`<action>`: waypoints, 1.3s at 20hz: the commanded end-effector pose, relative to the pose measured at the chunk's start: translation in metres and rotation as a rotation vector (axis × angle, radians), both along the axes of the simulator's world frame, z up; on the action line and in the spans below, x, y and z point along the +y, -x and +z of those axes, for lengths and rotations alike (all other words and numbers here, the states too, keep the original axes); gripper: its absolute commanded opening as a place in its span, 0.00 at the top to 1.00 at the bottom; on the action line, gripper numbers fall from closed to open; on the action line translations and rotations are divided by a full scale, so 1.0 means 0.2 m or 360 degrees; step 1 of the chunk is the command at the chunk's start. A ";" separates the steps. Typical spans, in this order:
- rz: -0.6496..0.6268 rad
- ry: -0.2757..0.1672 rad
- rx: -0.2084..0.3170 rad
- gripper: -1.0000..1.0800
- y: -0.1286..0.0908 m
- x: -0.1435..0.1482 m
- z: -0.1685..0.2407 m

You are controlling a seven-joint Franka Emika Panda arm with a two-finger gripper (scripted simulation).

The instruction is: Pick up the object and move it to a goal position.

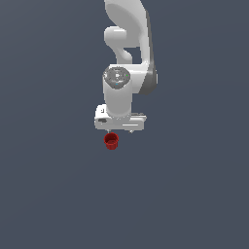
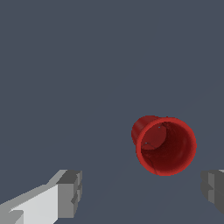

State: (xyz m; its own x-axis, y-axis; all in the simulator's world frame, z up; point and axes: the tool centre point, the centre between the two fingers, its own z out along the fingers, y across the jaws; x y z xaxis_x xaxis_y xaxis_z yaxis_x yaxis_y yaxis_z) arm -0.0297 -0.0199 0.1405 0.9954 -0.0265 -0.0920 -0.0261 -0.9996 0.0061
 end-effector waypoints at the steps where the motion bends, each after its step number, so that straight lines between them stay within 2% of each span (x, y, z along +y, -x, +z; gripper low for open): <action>1: 0.0000 0.0000 0.0000 0.04 0.00 0.00 0.00; 8: 0.0078 -0.0003 -0.0064 0.04 -0.06 0.04 0.08; 14: 0.0081 -0.0003 -0.0068 0.04 -0.06 0.04 0.08; 20: -0.0029 -0.0003 -0.0084 0.04 -0.05 -0.01 0.02; 26: -0.0257 0.0003 -0.0116 0.04 -0.02 -0.12 -0.11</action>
